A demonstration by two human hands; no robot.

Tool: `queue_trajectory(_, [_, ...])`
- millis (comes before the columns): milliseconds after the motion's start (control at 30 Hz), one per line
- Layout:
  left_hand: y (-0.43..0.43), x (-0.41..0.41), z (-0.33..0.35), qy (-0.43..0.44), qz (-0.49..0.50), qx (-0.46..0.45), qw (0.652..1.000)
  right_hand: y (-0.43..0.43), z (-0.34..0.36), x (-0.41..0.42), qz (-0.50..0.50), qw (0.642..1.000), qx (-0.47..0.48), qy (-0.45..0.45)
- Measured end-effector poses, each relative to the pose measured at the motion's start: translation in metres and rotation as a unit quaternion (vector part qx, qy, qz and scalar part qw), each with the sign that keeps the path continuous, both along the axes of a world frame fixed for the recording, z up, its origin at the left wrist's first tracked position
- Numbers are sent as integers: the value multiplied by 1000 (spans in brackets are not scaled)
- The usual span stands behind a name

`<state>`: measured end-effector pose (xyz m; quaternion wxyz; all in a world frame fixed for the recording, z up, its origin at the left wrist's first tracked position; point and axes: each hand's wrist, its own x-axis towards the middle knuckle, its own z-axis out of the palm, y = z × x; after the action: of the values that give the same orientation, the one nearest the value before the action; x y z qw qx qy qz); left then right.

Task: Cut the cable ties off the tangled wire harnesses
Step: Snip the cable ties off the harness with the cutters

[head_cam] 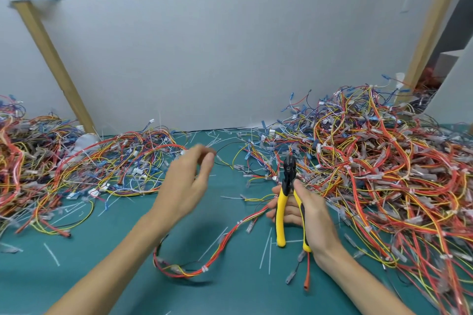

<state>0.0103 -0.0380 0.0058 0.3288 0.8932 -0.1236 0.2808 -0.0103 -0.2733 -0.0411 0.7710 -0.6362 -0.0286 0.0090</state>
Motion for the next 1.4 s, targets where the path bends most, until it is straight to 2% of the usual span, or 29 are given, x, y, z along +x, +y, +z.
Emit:
queue_trajectory(67, [-16,35,21,8,11,-27,1000,0,0,-1,4,1000,-5,-3])
queue_trajectory(133, [-32,67,36,54,27,-34,998,-1,0,-1,5,1000,-9,-4])
queue_trajectory(200, [-45,93,43,160,45,38,985,-2,1,-1,1,1000,-3,-1])
queue_trajectory(267, [-53,107,42,310,18,83,947,-3,1,-1,0,1000,-2,0])
queue_trajectory(333, [-57,109,34,416,-39,3,908,-3,2,-1,0,1000,-4,1])
queue_trajectory(367, [-56,108,30,434,-50,-53,898,-3,2,-2,0,1000,-2,1])
queue_trajectory(500, [-46,99,25,425,-64,-182,885,-3,4,-4,-2,1000,14,4])
queue_trajectory(667, [-30,62,36,399,-151,-267,864,-2,6,-6,-4,998,57,-2])
queue_trajectory(800, [-16,21,18,402,-192,-249,860,-2,3,-5,-10,998,61,-7])
queue_trajectory(967, [-14,-21,-22,366,-179,-196,892,-3,4,-5,-22,996,85,8])
queue_trajectory(1100, [-17,-27,-44,324,-164,-225,904,-7,8,-1,-23,988,140,68])
queue_trajectory(1233, [-16,-27,-52,305,-158,-244,907,-13,12,4,-10,983,148,105])
queue_trajectory(1400, [-15,-27,-54,287,-157,-265,907,-14,15,3,22,979,177,95])
